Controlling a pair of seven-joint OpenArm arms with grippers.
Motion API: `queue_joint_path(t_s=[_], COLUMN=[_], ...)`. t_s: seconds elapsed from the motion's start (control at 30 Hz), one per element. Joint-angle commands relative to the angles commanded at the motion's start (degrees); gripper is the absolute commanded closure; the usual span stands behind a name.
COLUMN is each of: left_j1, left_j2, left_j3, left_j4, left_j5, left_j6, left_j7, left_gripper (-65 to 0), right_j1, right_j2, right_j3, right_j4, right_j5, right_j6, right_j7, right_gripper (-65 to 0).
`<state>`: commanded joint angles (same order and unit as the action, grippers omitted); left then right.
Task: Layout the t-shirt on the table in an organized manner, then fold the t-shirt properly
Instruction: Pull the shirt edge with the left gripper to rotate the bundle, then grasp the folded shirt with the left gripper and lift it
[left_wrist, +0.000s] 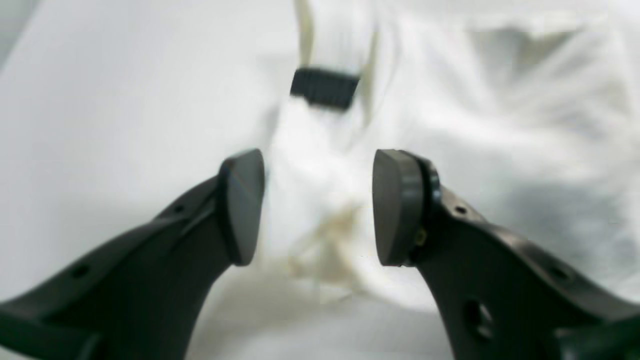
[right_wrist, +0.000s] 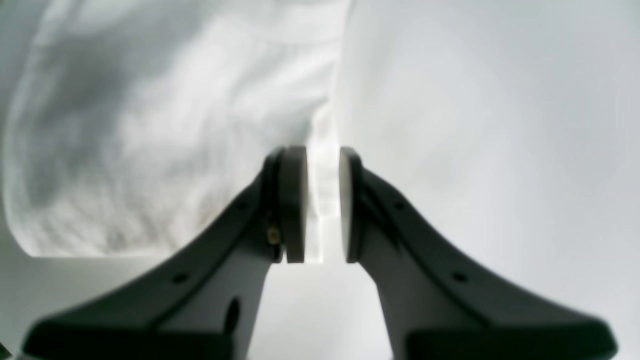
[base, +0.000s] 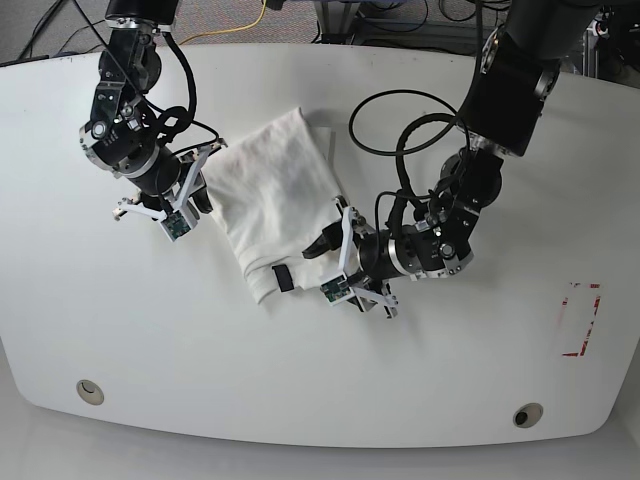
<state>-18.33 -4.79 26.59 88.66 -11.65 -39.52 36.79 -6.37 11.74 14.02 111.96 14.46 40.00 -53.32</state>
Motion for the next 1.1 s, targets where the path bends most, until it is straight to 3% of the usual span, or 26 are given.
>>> queue_joint_path(t_s=[0.2,0.43,0.57,0.83,1.1], left_j1=[7.3,13.6,15.6,14.4,13.1], left_j2=[3.9,4.3,3.7,-2.2,-9.4], left_j3=[-0.1,0.2,0.0,-0.1,-0.2], left_j4=[3.1,2.1,-1.4,-9.4,-9.3], left_j5=[0.1,0.1,0.2,0.1,-0.3], left_j6=[0.2,5.0,5.5,5.5,5.5], left_j7=[1.1,0.3,-3.3,-8.7,-9.3], left_gripper=[-32.5,-32.5,-32.5,-32.5,-32.5], right_j1=[0.3,-0.1,-0.5,-5.1,-9.5], right_j2=[0.2,0.1,0.1,-0.6,-4.8], right_j3=[-0.1,-0.4,-0.4,-0.5,-0.5], right_j4=[-6.4,-14.8,-19.0,-15.0,-9.4], right_j5=[0.0,0.0,0.0,0.0,0.0], right_j6=[0.00,0.00,0.00,0.00,0.00], right_j7=[3.4,11.6,14.7,14.8,14.5], right_gripper=[-10.8,-10.8,-10.8,-10.8,-10.8])
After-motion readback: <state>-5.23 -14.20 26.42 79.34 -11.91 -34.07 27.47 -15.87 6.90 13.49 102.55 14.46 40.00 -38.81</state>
